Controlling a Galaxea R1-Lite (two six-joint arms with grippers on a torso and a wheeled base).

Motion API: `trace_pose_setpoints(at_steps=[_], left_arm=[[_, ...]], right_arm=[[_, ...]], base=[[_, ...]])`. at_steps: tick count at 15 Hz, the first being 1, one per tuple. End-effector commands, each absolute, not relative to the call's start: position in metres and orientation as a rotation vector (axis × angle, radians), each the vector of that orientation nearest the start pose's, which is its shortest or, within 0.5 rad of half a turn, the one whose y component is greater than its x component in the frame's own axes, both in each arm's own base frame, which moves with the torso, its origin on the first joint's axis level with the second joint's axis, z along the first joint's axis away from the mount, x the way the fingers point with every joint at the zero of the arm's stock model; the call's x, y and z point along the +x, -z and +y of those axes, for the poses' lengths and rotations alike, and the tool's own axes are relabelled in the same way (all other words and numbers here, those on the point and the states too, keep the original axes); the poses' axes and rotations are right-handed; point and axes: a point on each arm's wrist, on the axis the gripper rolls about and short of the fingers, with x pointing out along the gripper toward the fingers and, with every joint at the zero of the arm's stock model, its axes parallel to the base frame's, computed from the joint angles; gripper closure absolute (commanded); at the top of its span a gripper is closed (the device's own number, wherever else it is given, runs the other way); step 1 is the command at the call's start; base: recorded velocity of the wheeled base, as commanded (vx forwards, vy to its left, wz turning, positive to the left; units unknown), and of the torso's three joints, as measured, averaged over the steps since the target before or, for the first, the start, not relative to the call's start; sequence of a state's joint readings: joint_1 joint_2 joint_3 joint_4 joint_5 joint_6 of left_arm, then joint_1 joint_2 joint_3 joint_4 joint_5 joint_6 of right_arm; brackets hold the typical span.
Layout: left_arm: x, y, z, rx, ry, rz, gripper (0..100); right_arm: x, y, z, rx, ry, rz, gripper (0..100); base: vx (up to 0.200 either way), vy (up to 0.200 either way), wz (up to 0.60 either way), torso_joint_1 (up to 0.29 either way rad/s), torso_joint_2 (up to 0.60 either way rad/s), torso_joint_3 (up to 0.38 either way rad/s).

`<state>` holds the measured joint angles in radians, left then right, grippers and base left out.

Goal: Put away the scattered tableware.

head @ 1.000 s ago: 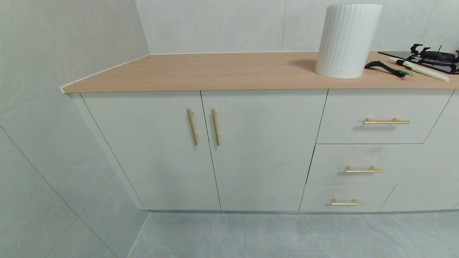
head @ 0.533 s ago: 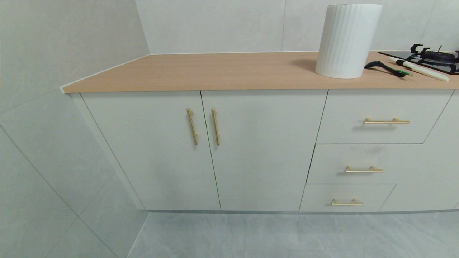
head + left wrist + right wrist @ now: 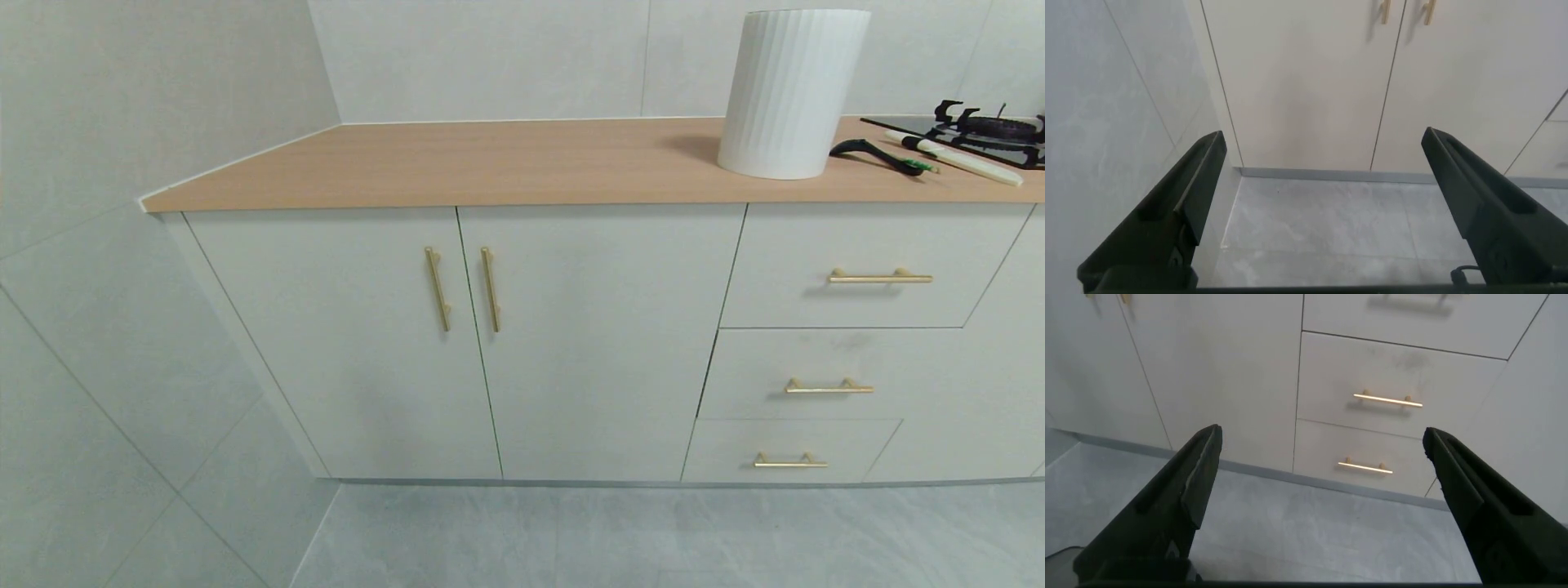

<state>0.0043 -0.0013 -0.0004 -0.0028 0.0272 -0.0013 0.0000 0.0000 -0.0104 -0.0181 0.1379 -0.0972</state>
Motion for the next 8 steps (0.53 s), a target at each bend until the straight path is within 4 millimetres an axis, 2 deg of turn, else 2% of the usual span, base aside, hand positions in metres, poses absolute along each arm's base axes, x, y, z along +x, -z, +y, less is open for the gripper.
trace_pose_setpoints(at_steps=[1,8], left_arm=[[-0.0228,-0.0758,0.0005,0.000,-0.032,-0.003,0],[-0.0228,-0.0758,0.0005,-0.003,-0.032,-0.003,0]], right_arm=[[-0.0238,-0.0804,0.0031,-0.098,-0.137,-0.034,0],[-0.0239,-0.0805,0.0031,-0.088,-0.135,-0.036,0]], base=[[0.000,0.000,0.00,0.000,0.00,0.000],[-0.200,-0.200,0.00,0.004,0.00,0.003]])
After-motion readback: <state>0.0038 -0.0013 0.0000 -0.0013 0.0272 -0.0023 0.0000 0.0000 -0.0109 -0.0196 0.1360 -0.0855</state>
